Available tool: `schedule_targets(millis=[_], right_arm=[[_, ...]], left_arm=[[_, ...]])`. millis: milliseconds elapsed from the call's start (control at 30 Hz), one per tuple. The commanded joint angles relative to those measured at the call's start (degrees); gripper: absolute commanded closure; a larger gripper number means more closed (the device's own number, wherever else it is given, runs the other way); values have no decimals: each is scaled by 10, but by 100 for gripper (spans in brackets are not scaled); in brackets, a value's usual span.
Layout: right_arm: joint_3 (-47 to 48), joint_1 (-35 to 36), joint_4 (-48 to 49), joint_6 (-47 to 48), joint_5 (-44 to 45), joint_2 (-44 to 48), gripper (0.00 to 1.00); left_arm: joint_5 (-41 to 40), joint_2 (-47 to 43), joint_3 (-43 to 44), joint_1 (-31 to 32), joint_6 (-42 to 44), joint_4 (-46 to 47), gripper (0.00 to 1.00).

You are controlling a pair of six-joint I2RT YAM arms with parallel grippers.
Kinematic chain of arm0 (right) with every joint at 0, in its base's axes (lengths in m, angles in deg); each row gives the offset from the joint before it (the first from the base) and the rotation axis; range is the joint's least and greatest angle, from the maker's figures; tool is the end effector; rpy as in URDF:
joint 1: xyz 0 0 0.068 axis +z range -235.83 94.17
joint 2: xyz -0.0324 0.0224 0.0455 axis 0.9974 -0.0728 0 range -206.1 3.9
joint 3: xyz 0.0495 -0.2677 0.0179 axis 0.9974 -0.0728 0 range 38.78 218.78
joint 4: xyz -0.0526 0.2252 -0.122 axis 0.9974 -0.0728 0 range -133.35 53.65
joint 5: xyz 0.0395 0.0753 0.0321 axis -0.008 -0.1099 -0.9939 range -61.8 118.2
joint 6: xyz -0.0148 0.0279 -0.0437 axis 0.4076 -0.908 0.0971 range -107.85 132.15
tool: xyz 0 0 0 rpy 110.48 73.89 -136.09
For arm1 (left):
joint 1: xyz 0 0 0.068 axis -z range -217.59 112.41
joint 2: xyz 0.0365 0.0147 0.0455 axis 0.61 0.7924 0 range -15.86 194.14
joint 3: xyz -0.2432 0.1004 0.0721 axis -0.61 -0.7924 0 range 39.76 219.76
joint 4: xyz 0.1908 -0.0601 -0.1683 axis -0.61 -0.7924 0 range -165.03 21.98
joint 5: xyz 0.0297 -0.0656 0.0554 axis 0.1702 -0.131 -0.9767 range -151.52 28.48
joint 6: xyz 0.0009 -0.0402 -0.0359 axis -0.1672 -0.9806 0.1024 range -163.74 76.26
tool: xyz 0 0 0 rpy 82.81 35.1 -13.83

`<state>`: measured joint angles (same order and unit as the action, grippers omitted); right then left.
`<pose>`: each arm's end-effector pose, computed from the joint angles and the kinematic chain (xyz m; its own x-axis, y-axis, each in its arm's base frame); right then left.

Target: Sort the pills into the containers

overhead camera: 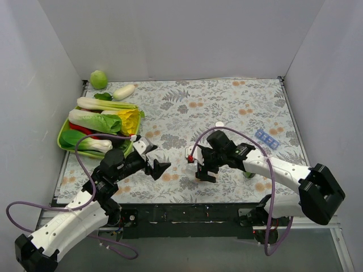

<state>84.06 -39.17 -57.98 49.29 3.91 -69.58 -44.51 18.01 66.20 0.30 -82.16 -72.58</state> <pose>0.1663 0.1975 0.2223 0.0923 -0.7041 -0.7041 -0.9902 0.0093 -0.1391 0.1175 -0.1047 0.2660 -0.6336 -0.2598 -0.7287 0.5353 0.5328 -0.6554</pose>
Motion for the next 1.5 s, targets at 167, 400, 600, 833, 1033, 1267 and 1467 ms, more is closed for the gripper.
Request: schedule_targets(millis=[167, 400, 600, 833, 1033, 1267, 1467], right_arm=[[-58, 11, 78, -22, 120, -5, 10], [-68, 12, 84, -37, 129, -36, 20], [-25, 5, 79, -38, 150, -81, 45], [73, -23, 54, 57, 95, -155, 68], [160, -42, -40, 214, 7, -229, 64], [213, -81, -112, 264, -51, -263, 36], [214, -116, -111, 248, -110, -236, 13]], left_arm=[[7, -39, -47, 2, 27, 38, 2], [26, -33, -53, 3, 34, 42, 2], [52, -21, -57, 2, 64, 61, 2], [73, 20, -60, 2, 131, 61, 2], [78, 81, -68, 3, 186, 75, 2], [86, 165, -57, 3, 243, 89, 2], [96, 228, -41, 2, 266, 112, 2]])
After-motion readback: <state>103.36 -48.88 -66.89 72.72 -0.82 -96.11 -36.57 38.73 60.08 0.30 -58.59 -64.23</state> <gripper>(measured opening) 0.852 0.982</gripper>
